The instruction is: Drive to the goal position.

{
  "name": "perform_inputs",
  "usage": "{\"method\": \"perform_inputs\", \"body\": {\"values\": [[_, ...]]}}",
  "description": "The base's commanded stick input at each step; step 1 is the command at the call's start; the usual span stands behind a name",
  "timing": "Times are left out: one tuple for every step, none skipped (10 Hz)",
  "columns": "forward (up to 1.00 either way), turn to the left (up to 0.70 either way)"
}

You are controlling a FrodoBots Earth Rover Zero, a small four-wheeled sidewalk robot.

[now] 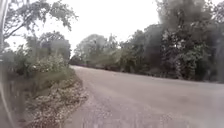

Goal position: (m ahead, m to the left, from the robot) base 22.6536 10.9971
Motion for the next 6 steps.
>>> {"method": "perform_inputs", "body": {"values": [[0.04,0.00],[0.07,0.00],[0.09,0.00],[0.00,0.00],[0.07,0.00],[0.14,0.00]]}}
